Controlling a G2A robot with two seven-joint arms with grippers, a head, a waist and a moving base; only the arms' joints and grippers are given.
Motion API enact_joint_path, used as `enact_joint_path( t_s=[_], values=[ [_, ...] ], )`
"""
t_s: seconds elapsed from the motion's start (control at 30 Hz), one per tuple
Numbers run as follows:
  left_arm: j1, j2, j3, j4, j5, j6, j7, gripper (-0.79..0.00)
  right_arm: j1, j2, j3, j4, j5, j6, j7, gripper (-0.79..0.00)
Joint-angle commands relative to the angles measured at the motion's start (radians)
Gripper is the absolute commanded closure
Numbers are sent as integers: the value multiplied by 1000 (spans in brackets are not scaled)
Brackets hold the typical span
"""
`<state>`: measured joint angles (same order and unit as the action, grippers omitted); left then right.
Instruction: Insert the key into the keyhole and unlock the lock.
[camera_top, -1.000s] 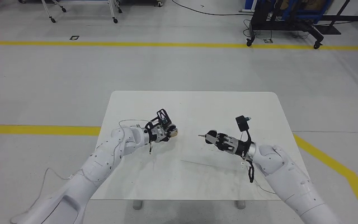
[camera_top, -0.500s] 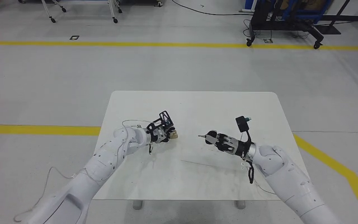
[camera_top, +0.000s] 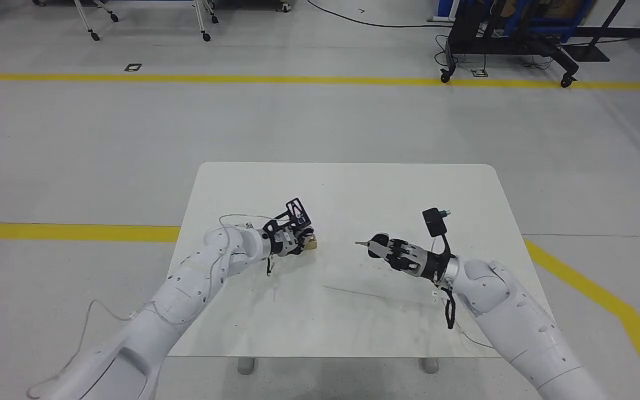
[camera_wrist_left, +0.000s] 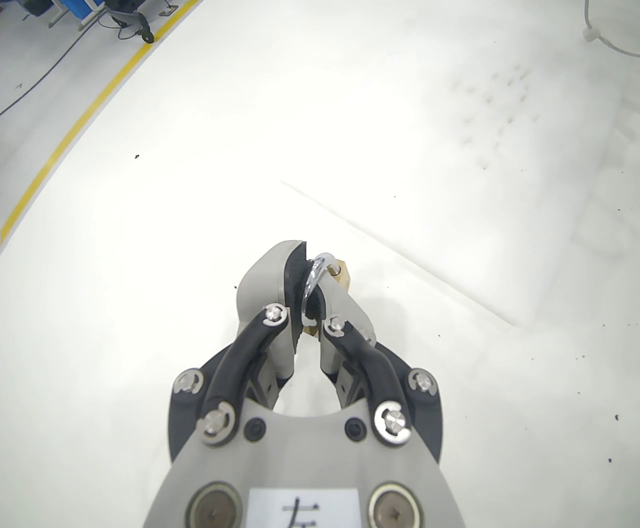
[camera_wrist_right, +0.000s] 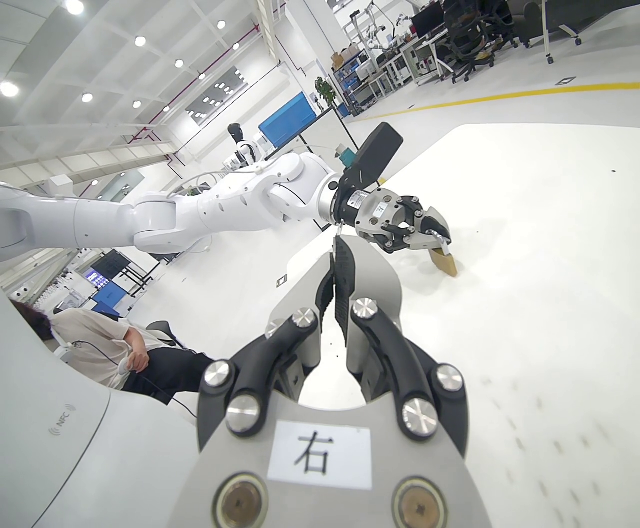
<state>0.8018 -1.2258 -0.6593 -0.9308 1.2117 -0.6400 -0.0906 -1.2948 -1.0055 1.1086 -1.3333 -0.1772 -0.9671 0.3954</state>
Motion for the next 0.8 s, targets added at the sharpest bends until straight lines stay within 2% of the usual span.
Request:
enact_joint_path(
  t_s=[0.0,0.5,0.6,0.67,0.77],
  values=[
    [2,-1,-6,0,-7,4,6,0,-1,0,1,-1,0,0,0,0],
    [11,-2,-36,-4,-77,-30,1,0,-6,0,2,-5,3,-2,3,0],
    [17,-1,-83,43,-288,-201,15,0,-12,-2,1,-22,-4,26,-12,0],
    [-3,-6,-99,111,-470,-350,-38,0,-16,-4,-2,-33,-4,35,-22,0],
    [-30,-22,-74,147,-673,-372,-144,0,-14,-7,-16,-36,27,21,-15,0]
  ],
)
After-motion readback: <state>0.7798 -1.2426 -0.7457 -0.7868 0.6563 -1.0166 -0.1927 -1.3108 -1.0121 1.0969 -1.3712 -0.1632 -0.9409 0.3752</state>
